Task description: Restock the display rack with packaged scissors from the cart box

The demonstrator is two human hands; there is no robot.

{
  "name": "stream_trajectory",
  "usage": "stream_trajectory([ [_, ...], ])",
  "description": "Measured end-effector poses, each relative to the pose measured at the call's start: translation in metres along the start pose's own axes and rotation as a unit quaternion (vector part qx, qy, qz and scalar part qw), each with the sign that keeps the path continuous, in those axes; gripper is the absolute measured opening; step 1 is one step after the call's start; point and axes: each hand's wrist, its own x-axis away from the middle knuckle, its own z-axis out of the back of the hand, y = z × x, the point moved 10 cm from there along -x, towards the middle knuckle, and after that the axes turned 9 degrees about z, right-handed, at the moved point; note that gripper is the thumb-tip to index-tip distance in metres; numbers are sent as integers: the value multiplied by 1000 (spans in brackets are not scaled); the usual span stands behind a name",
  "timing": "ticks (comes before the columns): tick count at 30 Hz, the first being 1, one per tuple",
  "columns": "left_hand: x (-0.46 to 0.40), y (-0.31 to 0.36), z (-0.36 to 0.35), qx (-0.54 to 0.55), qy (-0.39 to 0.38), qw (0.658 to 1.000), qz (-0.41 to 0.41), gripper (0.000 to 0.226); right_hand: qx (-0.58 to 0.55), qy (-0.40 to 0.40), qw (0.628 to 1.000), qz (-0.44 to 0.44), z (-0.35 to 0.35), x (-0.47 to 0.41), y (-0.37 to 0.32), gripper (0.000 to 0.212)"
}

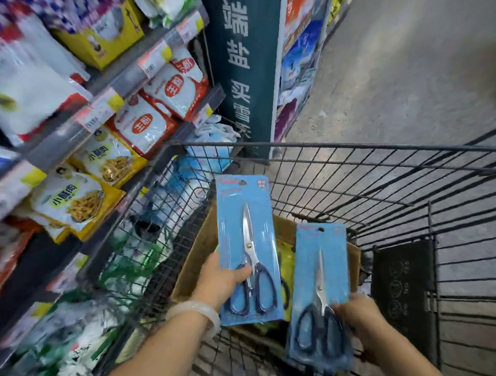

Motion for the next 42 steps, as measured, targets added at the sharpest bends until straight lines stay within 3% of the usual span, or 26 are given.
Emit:
stream_trajectory([
  [2, 15, 5, 21, 23, 26, 999, -10, 24, -45, 54, 995, 69, 15, 10, -20, 16],
  [4, 34, 9, 41, 48, 42, 998, -27, 25, -41, 56, 990, 122, 17, 31, -58, 12],
  [10, 113, 1, 129, 135, 85, 982, -100, 29, -50, -34, 955, 291, -34, 131, -186, 5],
  [16, 215, -70, 252, 290, 155, 934, -140, 27, -19, -134, 911, 389, -155, 249, -236, 7],
  [21, 295, -155, 321, 354, 163, 908, -153, 26, 36, -232, 863, 448, -275, 349, -225, 8],
  [25, 367, -229, 364, 345, 235, 893, -165, 26, 54, -303, 820, 482, -360, 438, -199, 10],
  [30, 454, -342, 411, 429, 320, 834, -135, 20, 83, -391, 767, 502, -453, 544, -154, 10],
  [33, 498, -405, 437, 458, 368, 798, -133, 47, 97, -443, 730, 512, -498, 604, -125, 15],
  [36, 543, -455, 452, 483, 415, 760, -128, 32, 131, -480, 689, 527, -539, 650, -96, 20],
  [42, 591, -524, 461, 551, 439, 699, -122, 40, 202, -554, 620, 517, -598, 725, -42, 15],
])
